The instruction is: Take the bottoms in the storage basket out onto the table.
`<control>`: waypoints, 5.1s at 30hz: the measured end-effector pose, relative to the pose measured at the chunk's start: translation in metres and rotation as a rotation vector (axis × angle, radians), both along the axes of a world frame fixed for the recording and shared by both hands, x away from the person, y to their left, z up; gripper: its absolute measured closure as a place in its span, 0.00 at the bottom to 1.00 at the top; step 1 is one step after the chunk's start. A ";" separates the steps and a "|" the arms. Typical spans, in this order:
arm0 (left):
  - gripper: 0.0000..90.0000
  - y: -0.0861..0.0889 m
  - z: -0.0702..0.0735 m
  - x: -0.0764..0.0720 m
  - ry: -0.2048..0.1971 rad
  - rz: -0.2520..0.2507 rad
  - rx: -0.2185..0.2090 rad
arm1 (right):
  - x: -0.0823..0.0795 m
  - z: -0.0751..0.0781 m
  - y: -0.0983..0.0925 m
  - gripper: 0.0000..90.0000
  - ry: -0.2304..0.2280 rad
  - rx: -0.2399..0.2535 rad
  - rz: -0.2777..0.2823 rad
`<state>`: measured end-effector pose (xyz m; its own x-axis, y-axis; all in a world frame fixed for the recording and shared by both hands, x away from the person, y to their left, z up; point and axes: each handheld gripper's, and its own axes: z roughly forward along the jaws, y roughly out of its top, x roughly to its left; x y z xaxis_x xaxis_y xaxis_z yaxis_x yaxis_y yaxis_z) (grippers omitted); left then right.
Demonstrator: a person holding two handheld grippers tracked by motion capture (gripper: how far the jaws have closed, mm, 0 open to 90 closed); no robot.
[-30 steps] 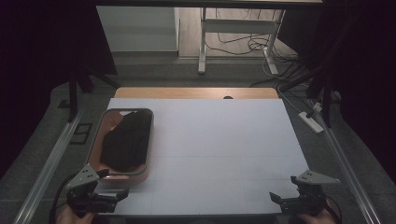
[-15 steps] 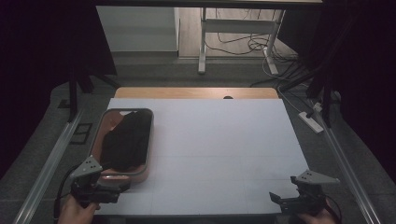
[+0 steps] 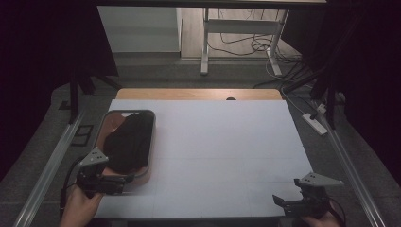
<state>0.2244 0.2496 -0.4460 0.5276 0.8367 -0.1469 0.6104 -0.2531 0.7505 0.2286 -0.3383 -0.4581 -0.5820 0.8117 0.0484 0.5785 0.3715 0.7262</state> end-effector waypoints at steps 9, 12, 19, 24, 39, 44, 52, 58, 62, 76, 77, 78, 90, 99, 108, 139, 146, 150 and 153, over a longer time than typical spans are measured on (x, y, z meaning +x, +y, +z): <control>0.00 -0.001 0.005 0.017 -0.010 0.030 0.000 | 0.000 0.000 0.001 0.00 0.002 -0.008 0.007; 0.00 -0.002 0.005 0.025 -0.006 0.023 0.010 | 0.000 0.000 0.001 0.00 0.003 -0.011 0.009; 0.00 -0.004 0.005 0.043 0.003 0.015 0.023 | 0.000 0.000 0.001 0.00 0.005 -0.012 0.010; 0.00 -0.004 0.005 0.057 0.013 0.015 0.027 | 0.001 -0.001 0.001 0.00 0.009 -0.013 0.015; 0.00 0.000 0.000 0.100 0.067 0.028 0.092 | 0.001 -0.001 0.003 0.00 0.013 -0.025 0.024; 0.00 0.005 -0.005 0.116 0.094 0.038 0.108 | 0.001 -0.001 0.003 0.00 0.015 -0.028 0.026; 0.00 0.008 -0.017 0.140 0.157 0.034 0.142 | 0.001 -0.001 0.003 0.00 0.016 -0.029 0.027; 0.00 0.011 -0.030 0.156 0.221 0.031 0.174 | 0.001 -0.001 0.003 0.00 0.017 -0.025 0.029; 0.00 0.012 -0.040 0.166 0.255 0.016 0.201 | 0.001 -0.001 0.003 0.00 0.019 -0.030 0.031; 0.00 0.013 -0.073 0.185 0.403 0.021 0.312 | 0.002 -0.002 0.004 0.00 0.025 -0.035 0.037; 0.00 0.012 -0.074 0.185 0.404 0.033 0.307 | 0.002 -0.002 0.004 0.00 0.024 -0.036 0.037; 0.00 0.012 -0.074 0.186 0.407 0.039 0.309 | 0.002 -0.002 0.004 0.00 0.023 -0.037 0.038; 0.48 0.006 -0.065 0.178 0.414 0.095 0.277 | 0.001 -0.002 0.005 0.00 0.021 -0.043 0.041; 0.77 0.007 -0.060 0.179 0.469 0.113 0.227 | 0.001 -0.002 0.004 0.00 0.019 -0.043 0.043; 0.81 0.008 -0.055 0.179 0.489 0.135 0.225 | 0.000 -0.002 0.004 0.00 0.016 -0.040 0.046; 0.81 0.029 0.009 0.146 0.175 0.114 0.037 | 0.000 -0.001 0.004 0.00 0.012 -0.035 0.048; 0.81 0.032 0.025 0.139 0.123 0.112 -0.001 | 0.000 -0.001 0.004 0.00 0.012 -0.035 0.047; 0.81 0.034 0.034 0.135 0.097 0.111 -0.020 | 0.000 -0.001 0.004 0.00 0.012 -0.036 0.047; 0.81 0.036 0.040 0.131 0.076 0.112 -0.037 | 0.000 -0.001 0.004 0.00 0.013 -0.036 0.047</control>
<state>0.3558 0.2859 -0.4059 0.4177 0.8828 -0.2149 0.6890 -0.1536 0.7083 0.2286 -0.3342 -0.4592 -0.6191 0.7848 0.0277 0.5689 0.4240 0.7047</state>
